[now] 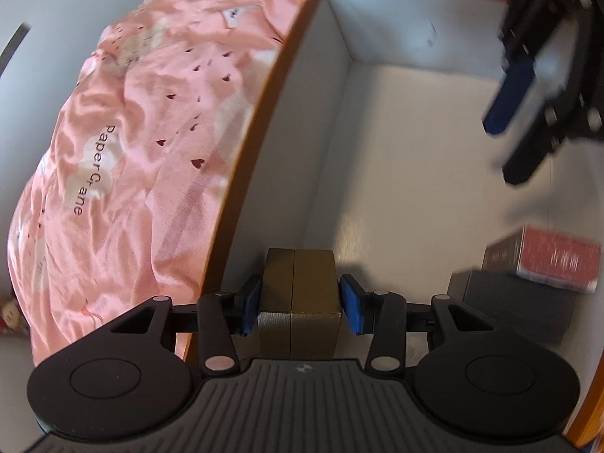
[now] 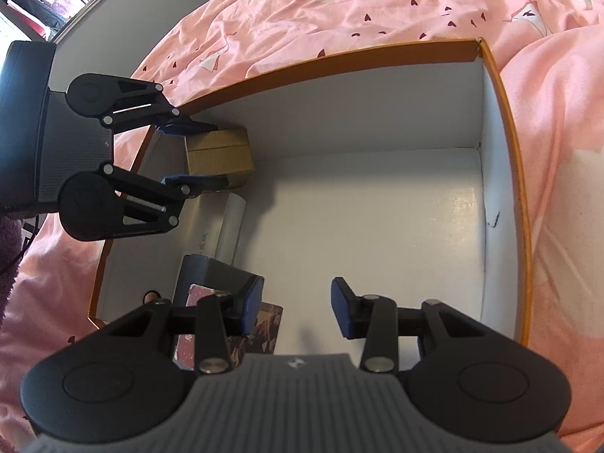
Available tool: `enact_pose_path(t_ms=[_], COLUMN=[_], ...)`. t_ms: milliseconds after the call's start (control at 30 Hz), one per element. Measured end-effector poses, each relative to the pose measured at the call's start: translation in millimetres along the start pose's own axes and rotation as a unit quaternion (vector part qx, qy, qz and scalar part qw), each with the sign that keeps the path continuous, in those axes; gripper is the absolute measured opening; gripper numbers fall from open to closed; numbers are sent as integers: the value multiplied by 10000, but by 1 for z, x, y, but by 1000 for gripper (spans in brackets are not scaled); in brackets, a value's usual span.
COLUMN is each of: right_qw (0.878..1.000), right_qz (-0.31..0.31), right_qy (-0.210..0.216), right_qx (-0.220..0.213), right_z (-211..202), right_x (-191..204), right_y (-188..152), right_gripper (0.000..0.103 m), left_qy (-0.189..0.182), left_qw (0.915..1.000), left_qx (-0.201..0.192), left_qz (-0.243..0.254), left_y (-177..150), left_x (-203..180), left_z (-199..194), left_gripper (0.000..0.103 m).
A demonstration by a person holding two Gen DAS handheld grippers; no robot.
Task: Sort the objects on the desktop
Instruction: 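Set the gold box in the shoebox corner and open the left gripper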
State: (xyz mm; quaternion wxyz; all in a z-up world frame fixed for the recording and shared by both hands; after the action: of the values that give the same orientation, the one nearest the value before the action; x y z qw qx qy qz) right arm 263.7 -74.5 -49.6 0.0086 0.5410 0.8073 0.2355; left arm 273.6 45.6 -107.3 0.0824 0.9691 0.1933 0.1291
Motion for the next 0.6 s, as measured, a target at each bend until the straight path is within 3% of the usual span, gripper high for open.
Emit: enact_pose_path(t_ms=[100, 400, 433, 500, 600], right_qw=[10000, 10000, 10000, 10000, 10000], right_qz=[-31, -76, -70, -62, -68], right_qy=[-74, -30, -28, -29, -23], right_qx=[0, 14, 10, 7, -14], right_z=[-1, 0, 0, 0, -1], right_x=[0, 3, 4, 4, 7], right_y=[-3, -7, -7, -6, -8], right_gripper=[43, 43, 43, 43, 43], left_qy=[104, 449, 464, 562, 379], left_qw=[9996, 9989, 9988, 9982, 9984], left_qx=[124, 117, 140, 179, 290], left_qz=[229, 100, 60, -72, -287], left_y=[-4, -14, -15, -16, -20], left_x=[-3, -1, 0, 0, -2], left_z=[1, -12, -12, -10, -3], left_gripper=[55, 57, 55, 38, 31])
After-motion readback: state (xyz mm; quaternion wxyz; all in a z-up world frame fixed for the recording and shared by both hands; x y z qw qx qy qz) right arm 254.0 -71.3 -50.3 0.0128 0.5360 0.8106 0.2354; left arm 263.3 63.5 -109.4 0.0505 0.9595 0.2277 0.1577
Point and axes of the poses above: each gripper's, at about its wrist camera, not at the fingertips, and z roughly the way its jaws point, x to its left, y to its top, the point moved 4 cm from there along z, roughly the way its jaws point, and after that the axes turned 12 degrees about -y, right-handed, at the moved point
